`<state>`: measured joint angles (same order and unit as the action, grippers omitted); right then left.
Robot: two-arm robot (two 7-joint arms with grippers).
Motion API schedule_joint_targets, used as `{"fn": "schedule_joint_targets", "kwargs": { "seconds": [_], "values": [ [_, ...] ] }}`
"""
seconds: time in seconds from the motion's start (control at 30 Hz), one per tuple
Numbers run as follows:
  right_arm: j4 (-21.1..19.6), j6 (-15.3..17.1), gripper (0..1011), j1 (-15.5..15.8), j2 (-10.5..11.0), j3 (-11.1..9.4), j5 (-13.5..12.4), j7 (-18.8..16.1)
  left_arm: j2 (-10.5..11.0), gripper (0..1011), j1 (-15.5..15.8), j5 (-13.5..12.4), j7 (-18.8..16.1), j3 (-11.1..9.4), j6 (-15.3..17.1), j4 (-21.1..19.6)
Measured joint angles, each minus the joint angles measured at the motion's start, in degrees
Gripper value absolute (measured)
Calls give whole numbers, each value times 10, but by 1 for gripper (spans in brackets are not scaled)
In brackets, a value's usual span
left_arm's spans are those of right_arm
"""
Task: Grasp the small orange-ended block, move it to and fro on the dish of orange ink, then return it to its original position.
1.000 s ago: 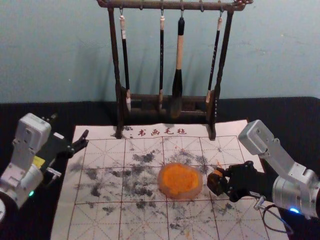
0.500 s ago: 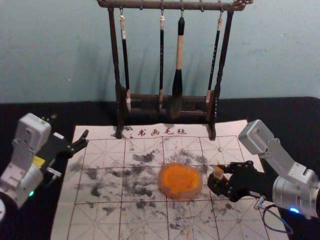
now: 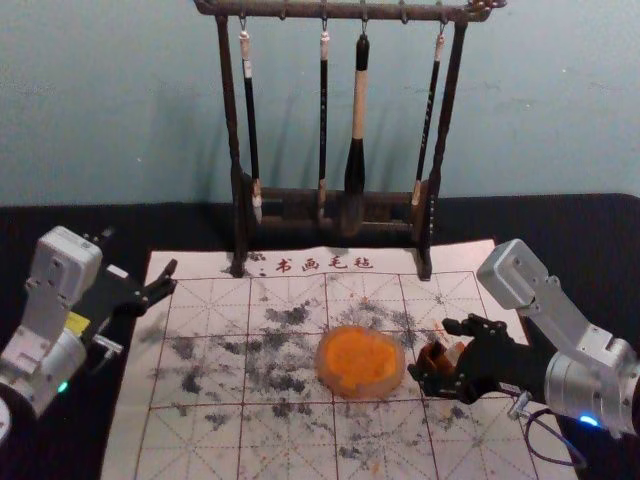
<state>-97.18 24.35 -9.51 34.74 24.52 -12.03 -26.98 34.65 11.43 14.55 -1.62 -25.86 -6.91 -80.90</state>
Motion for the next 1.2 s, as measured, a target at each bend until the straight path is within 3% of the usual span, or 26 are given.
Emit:
{"fn": "schedule_joint_targets", "kwargs": {
  "seconds": [0.27,0.83,0.97,1.0,1.2],
  "values": [
    [0,0,1000,0,0,0,0,0,0,1001,0,0,0,0,0,0],
    [-2,-9,1002,4,-2,-4,1,6,0,1001,0,0,0,0,0,0],
    [-12,-47,1002,21,-12,-27,3,35,0,1001,0,0,0,0,0,0],
    [-17,-69,1002,31,-18,-38,9,53,0,1001,0,0,0,0,0,0],
    [-29,-122,1002,62,-40,-79,30,123,0,1001,0,0,0,0,0,0]
  ]
}}
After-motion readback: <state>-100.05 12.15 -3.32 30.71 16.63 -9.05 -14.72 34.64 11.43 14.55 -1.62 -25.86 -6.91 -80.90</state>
